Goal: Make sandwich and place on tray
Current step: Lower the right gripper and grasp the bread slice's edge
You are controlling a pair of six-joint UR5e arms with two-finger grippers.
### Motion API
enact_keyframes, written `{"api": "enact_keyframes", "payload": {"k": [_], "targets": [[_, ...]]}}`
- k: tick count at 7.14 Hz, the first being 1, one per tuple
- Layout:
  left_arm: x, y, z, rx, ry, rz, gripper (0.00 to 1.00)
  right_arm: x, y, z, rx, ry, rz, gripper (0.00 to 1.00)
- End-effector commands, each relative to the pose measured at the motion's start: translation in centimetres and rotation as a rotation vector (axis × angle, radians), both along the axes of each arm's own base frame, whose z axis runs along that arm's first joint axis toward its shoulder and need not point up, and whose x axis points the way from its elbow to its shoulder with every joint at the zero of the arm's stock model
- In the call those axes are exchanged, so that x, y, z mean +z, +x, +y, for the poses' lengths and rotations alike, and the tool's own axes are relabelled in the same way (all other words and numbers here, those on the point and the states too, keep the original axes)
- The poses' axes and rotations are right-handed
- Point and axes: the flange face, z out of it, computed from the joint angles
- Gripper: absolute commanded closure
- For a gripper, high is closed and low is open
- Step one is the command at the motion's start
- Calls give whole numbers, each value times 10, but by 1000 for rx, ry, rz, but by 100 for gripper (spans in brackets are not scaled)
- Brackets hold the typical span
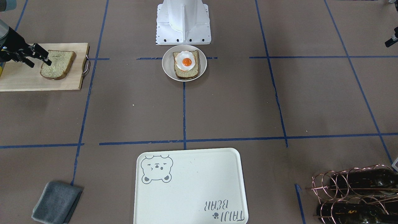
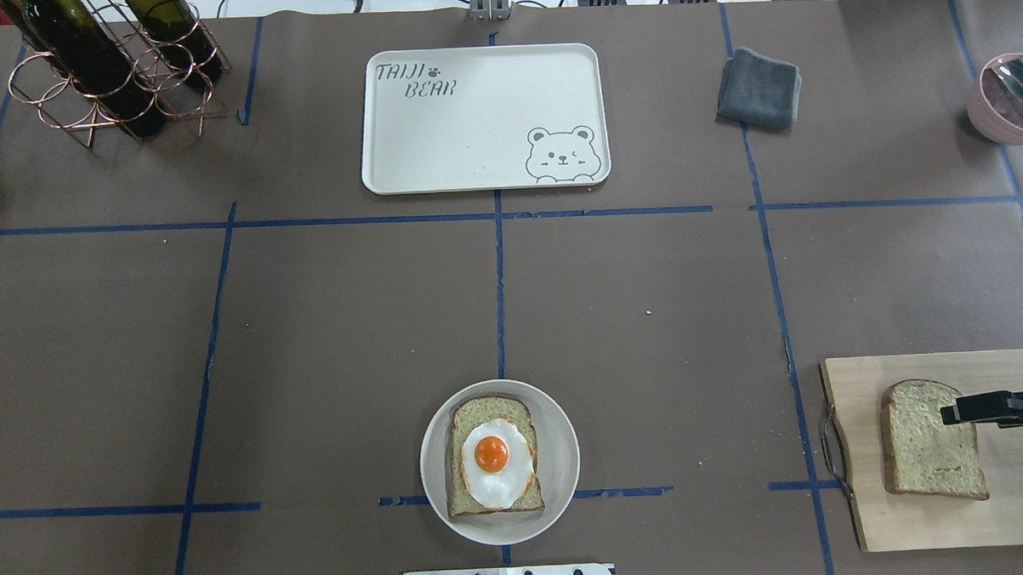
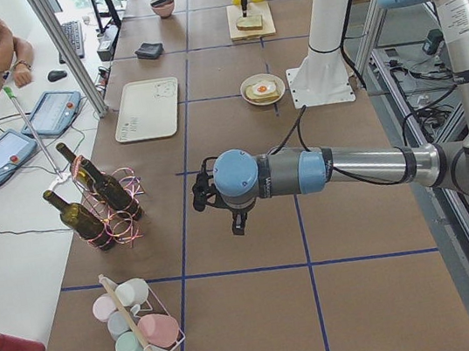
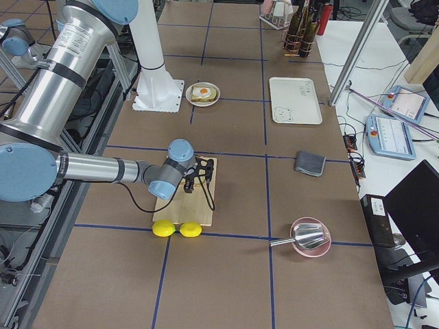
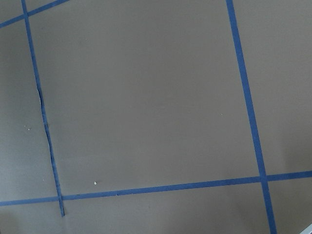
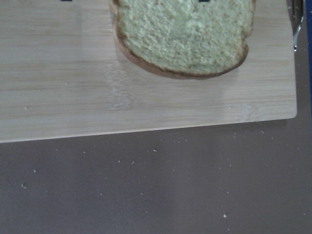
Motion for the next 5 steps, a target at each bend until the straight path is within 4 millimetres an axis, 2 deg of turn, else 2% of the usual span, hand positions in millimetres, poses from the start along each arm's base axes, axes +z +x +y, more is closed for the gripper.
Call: {"api": "enact_keyframes", "payload": {"k": [1,2,5], "targets": [[-1,0,0,0,1,0,0,2,-9,6,-6,2,8,18],[-1,0,0,0,0,0,0,5,-7,8,-6,-3,14,36],[-1,0,0,0,0,0,0,6,-6,10,-14,-12,12,98]]}}
